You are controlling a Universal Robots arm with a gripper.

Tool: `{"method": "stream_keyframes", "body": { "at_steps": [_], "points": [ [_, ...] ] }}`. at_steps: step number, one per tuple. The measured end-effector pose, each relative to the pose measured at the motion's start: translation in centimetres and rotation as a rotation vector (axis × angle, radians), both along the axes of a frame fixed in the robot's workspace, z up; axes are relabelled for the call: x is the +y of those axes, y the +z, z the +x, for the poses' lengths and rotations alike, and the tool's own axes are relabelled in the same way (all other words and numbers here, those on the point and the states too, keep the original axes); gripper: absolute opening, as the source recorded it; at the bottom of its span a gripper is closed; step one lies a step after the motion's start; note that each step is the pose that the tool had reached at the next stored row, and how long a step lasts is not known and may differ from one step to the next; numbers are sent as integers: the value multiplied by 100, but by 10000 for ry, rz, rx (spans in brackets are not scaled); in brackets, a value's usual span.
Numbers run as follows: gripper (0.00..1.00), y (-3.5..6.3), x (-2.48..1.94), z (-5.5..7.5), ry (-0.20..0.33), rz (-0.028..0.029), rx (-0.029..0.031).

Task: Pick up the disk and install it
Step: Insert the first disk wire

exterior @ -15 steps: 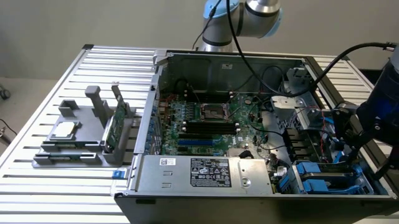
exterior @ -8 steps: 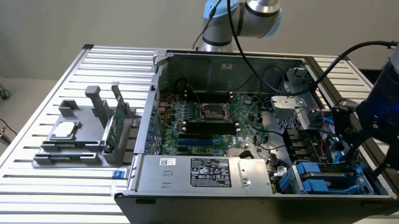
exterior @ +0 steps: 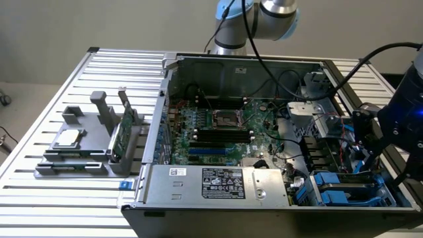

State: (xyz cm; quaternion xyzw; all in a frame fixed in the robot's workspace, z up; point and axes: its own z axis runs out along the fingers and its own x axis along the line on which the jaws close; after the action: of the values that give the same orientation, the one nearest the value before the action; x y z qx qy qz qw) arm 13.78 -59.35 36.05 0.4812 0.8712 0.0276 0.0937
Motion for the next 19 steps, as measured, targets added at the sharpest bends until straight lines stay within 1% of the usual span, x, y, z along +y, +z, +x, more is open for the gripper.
{"method": "stream_keyframes", "body": {
  "at_steps": [5, 8, 12, 15, 17, 19],
  "points": [
    [45, -3, 0, 0, -482, 29, 54],
    [45, -10, 1, 0, -781, 73, 69],
    [45, -36, 0, 0, -1171, 165, 74],
    [45, -59, 0, 0, -1439, 254, 77],
    [45, -75, 0, 1, -1596, 330, 80],
    [45, -91, 1, 6, -1700, 430, 86]
  ]
}}
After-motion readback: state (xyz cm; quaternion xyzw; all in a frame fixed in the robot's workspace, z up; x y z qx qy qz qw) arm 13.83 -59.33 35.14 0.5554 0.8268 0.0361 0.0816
